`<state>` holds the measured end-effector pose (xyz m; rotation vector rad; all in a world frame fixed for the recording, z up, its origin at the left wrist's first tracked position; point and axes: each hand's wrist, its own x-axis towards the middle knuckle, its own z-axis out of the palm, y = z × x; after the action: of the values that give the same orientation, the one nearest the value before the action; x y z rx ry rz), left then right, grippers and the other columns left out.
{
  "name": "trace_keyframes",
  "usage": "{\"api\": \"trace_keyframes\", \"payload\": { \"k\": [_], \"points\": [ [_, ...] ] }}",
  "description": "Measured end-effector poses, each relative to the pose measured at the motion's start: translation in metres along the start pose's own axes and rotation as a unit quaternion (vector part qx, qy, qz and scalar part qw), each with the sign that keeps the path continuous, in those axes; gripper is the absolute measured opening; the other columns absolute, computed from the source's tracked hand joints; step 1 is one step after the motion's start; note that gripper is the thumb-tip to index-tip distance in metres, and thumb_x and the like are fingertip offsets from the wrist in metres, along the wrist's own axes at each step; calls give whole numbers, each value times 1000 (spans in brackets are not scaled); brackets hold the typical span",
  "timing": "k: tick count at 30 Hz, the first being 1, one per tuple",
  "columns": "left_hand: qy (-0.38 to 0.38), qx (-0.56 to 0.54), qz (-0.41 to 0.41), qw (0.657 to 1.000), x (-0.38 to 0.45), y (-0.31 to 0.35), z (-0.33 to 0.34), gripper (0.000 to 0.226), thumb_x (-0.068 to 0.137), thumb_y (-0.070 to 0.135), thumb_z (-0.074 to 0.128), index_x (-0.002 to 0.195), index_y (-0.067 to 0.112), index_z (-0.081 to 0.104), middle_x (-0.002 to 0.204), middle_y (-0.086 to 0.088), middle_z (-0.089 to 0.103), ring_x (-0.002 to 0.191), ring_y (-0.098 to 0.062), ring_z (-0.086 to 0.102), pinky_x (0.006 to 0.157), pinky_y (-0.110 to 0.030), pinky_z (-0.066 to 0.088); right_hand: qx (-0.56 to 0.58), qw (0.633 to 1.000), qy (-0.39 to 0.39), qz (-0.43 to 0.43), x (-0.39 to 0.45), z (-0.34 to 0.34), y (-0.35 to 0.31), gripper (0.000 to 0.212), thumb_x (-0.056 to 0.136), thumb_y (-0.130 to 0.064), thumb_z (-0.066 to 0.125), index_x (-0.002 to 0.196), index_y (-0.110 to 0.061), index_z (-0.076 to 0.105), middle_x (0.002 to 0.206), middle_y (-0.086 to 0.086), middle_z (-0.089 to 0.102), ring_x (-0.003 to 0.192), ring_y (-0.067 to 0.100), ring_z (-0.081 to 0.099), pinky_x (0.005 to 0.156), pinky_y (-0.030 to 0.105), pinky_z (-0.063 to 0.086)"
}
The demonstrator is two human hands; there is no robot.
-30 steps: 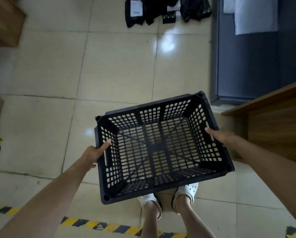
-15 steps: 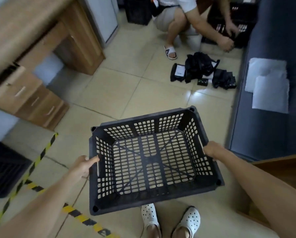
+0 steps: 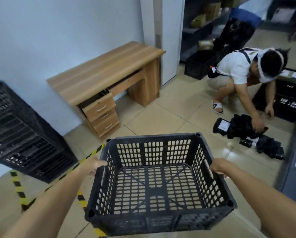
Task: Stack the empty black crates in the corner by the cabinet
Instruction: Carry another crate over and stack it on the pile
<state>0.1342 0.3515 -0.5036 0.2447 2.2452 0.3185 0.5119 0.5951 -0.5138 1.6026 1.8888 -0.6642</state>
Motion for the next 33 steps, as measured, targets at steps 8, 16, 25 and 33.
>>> {"api": "trace_keyframes", "payload": {
  "k": [8,16,25,33],
  "points": [
    [54,-22,20,998,-10,-35,-85,57,94,35,63,127,-9,51,125,-23,59,105,-36,61,79,-41,52,-54,998,14,-40,-21,-28,-106,54,100,-40,43,141,-4,44,142,14,50,126,29,53,105,37,45],
    [126,-29,2,992,8,-56,-153,56,90,49,63,95,-7,56,82,-17,64,65,-28,60,51,-28,47,-113,988,10,-106,-8,-66,-204,56,101,-43,41,141,-4,43,143,13,50,127,27,53,104,34,43],
    [260,-22,-53,964,28,-46,-231,52,87,47,64,71,-2,57,67,-18,64,61,-31,63,54,-32,47,-106,967,53,-227,90,-127,-322,52,92,-43,48,132,-11,54,130,11,59,116,33,59,100,46,48],
    [347,-68,-90,931,34,-46,-301,57,88,54,60,66,4,46,75,-20,58,70,-32,57,59,-33,35,-60,930,162,-325,61,-192,-417,47,99,-40,41,127,-4,54,127,16,60,115,33,59,92,39,48]
  ]
}}
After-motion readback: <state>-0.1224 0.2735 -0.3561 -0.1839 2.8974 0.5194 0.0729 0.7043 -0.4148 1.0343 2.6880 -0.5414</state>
